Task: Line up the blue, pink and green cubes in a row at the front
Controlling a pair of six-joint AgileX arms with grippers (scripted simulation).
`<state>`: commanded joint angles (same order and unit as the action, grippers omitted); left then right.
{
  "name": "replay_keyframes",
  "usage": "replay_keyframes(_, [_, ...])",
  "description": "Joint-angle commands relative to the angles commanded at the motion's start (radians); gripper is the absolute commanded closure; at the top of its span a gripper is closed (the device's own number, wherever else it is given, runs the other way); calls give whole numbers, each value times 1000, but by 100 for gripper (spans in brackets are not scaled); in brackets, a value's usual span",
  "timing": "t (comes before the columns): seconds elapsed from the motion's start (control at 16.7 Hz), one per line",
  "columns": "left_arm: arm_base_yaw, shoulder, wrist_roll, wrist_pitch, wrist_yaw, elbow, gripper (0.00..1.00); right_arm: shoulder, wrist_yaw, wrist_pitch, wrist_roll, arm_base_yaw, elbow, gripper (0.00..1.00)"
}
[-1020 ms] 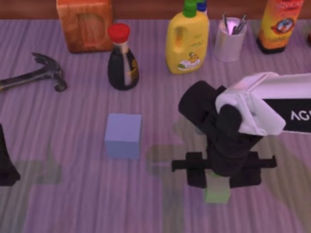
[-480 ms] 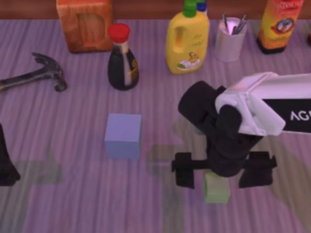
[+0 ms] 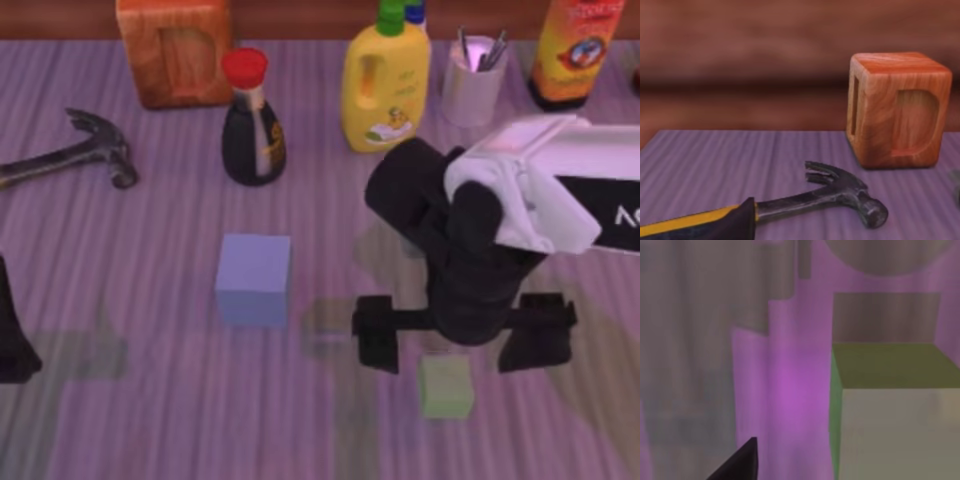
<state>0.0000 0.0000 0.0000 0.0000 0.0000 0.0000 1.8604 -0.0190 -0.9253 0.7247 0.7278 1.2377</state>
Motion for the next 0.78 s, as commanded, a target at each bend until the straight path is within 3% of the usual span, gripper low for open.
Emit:
replay_keyframes(0.24, [0, 0, 0, 0, 0, 0, 0, -55, 0, -136, -3, 6, 80, 0])
replay_keyframes(0.54, [0, 0, 0, 0, 0, 0, 0, -55, 0, -143, -5, -1, 85, 0])
replay_keyframes(0.78, [0, 0, 0, 0, 0, 0, 0, 41, 3, -188, -74, -88, 199, 0])
